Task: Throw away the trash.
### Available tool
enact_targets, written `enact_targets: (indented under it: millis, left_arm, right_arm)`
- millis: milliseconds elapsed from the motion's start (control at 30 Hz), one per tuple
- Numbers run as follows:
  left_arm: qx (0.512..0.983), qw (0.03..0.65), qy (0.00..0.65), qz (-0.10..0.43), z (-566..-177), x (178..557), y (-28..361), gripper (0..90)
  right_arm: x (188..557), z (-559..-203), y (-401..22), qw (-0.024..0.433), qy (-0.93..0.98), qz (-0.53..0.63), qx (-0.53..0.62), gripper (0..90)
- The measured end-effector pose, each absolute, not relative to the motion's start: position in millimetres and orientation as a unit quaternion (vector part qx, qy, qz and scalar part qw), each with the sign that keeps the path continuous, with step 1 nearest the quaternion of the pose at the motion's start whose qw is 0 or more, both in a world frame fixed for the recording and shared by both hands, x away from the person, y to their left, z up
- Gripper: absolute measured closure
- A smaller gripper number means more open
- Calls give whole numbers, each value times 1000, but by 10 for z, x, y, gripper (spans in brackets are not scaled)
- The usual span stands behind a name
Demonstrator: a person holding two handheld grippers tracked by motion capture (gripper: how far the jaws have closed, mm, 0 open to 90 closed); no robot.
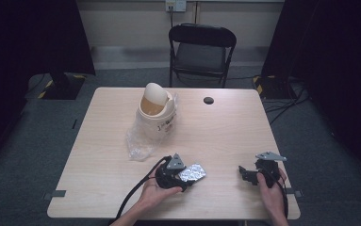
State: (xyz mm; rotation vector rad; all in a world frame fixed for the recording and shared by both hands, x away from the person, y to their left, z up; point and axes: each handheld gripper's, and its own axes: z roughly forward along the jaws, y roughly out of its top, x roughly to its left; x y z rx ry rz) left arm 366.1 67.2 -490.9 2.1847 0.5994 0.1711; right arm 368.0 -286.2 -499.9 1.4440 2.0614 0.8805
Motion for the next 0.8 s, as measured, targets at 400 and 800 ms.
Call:
enact_targets:
  millis: [400,800]
  left_arm:
    - [856,445,249,82,-4746,3689,843,341]
    - [843,458,261,103,-4571,3743,1050,341]
  right_arm:
    - [3679,-4999,-2862,236,752,321,526,96]
    - [3677,-4999,-2862,235,752,320,526,96]
